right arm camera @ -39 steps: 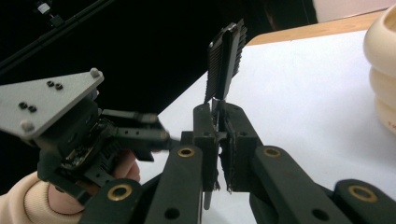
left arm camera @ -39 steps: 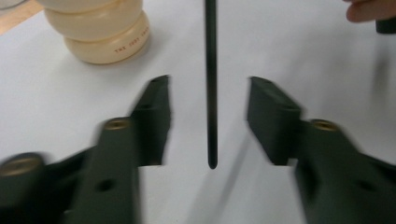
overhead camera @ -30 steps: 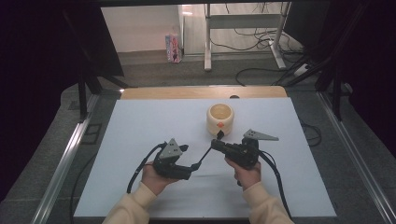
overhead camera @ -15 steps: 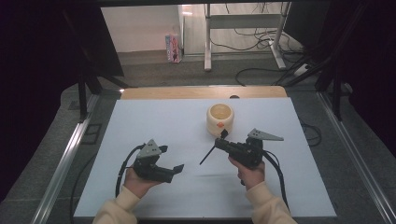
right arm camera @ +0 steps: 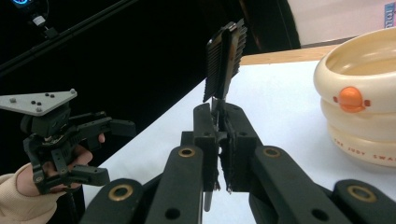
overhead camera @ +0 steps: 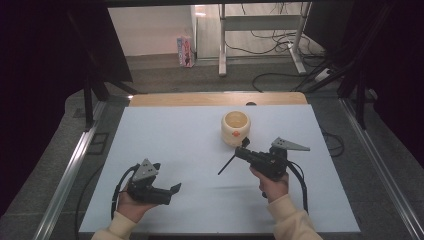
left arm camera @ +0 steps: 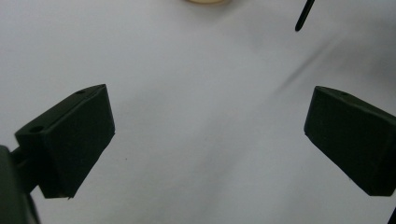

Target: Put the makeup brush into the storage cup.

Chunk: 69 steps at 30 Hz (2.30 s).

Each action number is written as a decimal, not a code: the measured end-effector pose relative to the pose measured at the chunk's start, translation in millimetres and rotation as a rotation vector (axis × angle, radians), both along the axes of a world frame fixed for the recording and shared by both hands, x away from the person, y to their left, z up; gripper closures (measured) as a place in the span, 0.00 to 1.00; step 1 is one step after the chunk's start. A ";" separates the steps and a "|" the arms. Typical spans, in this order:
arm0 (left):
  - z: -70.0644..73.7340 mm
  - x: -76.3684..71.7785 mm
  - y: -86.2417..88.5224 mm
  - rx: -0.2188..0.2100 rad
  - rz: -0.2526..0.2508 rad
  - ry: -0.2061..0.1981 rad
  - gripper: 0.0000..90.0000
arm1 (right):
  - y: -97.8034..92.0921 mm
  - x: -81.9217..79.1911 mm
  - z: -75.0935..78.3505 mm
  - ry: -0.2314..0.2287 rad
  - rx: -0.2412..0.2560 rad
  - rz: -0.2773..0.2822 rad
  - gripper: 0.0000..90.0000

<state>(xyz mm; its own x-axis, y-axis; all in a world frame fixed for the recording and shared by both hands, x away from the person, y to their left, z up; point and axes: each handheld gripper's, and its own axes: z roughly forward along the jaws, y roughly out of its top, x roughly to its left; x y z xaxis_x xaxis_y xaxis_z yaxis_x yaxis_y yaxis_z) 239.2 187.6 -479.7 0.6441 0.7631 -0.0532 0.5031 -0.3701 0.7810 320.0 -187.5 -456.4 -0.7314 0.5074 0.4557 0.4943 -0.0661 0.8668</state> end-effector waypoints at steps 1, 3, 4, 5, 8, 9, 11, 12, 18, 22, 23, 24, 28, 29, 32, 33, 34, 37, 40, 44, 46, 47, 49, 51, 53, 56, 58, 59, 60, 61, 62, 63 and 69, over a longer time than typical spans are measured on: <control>-0.5 0.5 -0.3 0.008 -0.002 -0.001 0.03 | -0.6 0.1 0.1 -0.001 0.000 -0.001 0.94; -1.0 1.7 0.6 0.027 -0.006 -0.001 0.03 | -1.5 0.2 0.4 -0.002 -0.003 -0.004 0.94; -1.3 2.3 1.5 0.019 -0.002 -0.001 0.03 | -1.7 0.4 0.6 -0.002 -0.001 -0.004 0.94; -1.2 2.9 3.1 0.019 -0.001 -0.001 0.03 | -2.0 0.6 0.8 -0.004 -0.003 -0.006 0.94; -1.7 4.4 7.2 0.012 0.008 -0.003 0.03 | -2.9 1.3 1.1 -0.008 -0.004 -0.012 0.94; -2.1 4.8 8.1 0.019 0.006 -0.003 0.03 | -3.4 1.7 1.2 -0.009 -0.005 -0.013 0.94; -3.5 5.7 8.7 0.035 0.006 -0.008 0.03 | -3.9 2.3 1.3 -0.010 -0.004 -0.016 0.94; -4.1 6.2 9.2 0.035 0.005 -0.007 0.03 | -4.1 2.5 1.3 -0.009 -0.005 -0.019 0.94; -4.9 8.5 12.8 0.043 0.006 -0.007 0.04 | -3.8 5.3 1.0 -0.010 -0.003 -0.021 0.94; -5.3 9.4 15.2 0.045 0.010 -0.008 0.04 | -4.7 7.0 1.8 -0.017 -0.001 -0.039 0.94; -5.5 9.5 15.2 0.050 0.009 -0.009 0.04 | -5.0 7.6 2.2 -0.016 0.002 -0.038 0.94; -5.7 9.7 15.1 0.052 0.007 -0.009 0.04 | -5.1 8.3 2.7 -0.017 0.001 -0.038 0.94; -6.6 10.8 15.5 0.060 0.006 -0.008 0.04 | -6.4 11.6 5.6 -0.020 0.001 -0.033 0.94; -6.7 11.2 16.2 0.065 0.003 -0.008 0.04 | -7.1 12.6 6.4 -0.022 0.002 -0.035 0.94; -7.6 11.9 16.9 0.064 0.004 -0.005 0.05 | -11.0 15.2 10.1 -0.026 0.010 -0.046 0.94; -7.7 11.9 17.0 0.061 0.005 -0.003 0.05 | -12.0 16.4 12.0 -0.029 0.015 -0.049 0.94; -7.8 11.9 17.3 0.060 0.004 -0.003 0.05 | -12.7 17.6 14.5 -0.029 0.016 -0.050 0.94; -7.8 11.1 18.3 0.061 0.002 -0.004 0.05 | -13.9 21.5 23.3 -0.041 0.008 -0.058 0.94; -8.0 10.6 18.9 0.061 0.002 -0.004 0.05 | -15.5 26.2 30.2 -0.051 0.011 -0.064 0.94; -8.2 10.7 18.4 0.064 0.001 -0.005 0.05 | -18.2 32.5 32.5 -0.043 0.034 -0.075 0.94; -8.0 11.1 18.8 0.066 0.002 -0.006 0.05 | -19.5 35.1 33.1 -0.047 0.030 -0.083 0.94; -8.0 11.3 19.1 0.066 0.003 -0.006 0.05 | -20.3 36.3 33.6 -0.047 0.032 -0.086 0.94; -8.0 11.4 19.4 0.066 0.006 -0.005 0.05 | -21.3 38.5 35.2 -0.051 0.026 -0.093 0.94; -8.1 11.5 19.3 0.068 0.006 -0.005 0.05 | -22.7 41.3 36.4 -0.055 0.024 -0.097 0.94; -8.2 11.5 19.3 0.072 0.005 -0.005 0.06 | -24.3 43.7 37.3 -0.054 0.024 -0.105 0.94; -8.2 11.4 19.5 0.070 0.007 -0.006 0.06 | -27.0 47.6 36.8 -0.052 0.029 -0.115 0.94; -8.2 11.6 20.0 0.070 0.008 -0.006 0.06 | -28.2 49.8 36.4 -0.046 0.038 -0.120 0.94; -8.3 11.7 20.1 0.069 0.009 -0.005 0.06 | -28.8 50.9 36.5 -0.045 0.040 -0.122 0.94; -8.4 11.7 20.2 0.070 0.010 -0.005 0.06 | -29.1 51.9 36.8 -0.045 0.040 -0.124 0.94; -8.5 11.8 20.2 0.069 0.010 -0.004 0.06 | -29.3 53.0 37.3 -0.047 0.042 -0.126 0.94; -8.5 11.9 20.2 0.070 0.009 -0.004 0.06 | -29.3 54.1 37.9 -0.049 0.045 -0.125 0.94; -8.6 11.8 20.0 0.070 0.009 -0.004 0.06 | -29.2 55.3 38.6 -0.050 0.047 -0.127 0.94; -8.9 11.7 19.9 0.074 0.009 -0.003 0.06 | -29.9 64.7 43.7 -0.055 0.060 -0.134 0.94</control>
<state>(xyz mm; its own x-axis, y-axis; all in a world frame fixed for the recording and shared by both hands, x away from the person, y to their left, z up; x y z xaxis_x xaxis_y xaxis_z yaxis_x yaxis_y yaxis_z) 250.9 207.5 -488.5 0.6369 0.7709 0.0052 0.5047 -0.4220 0.7531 384.7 -217.4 -412.6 -0.6835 0.5751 0.4495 0.4297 -0.1808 0.8847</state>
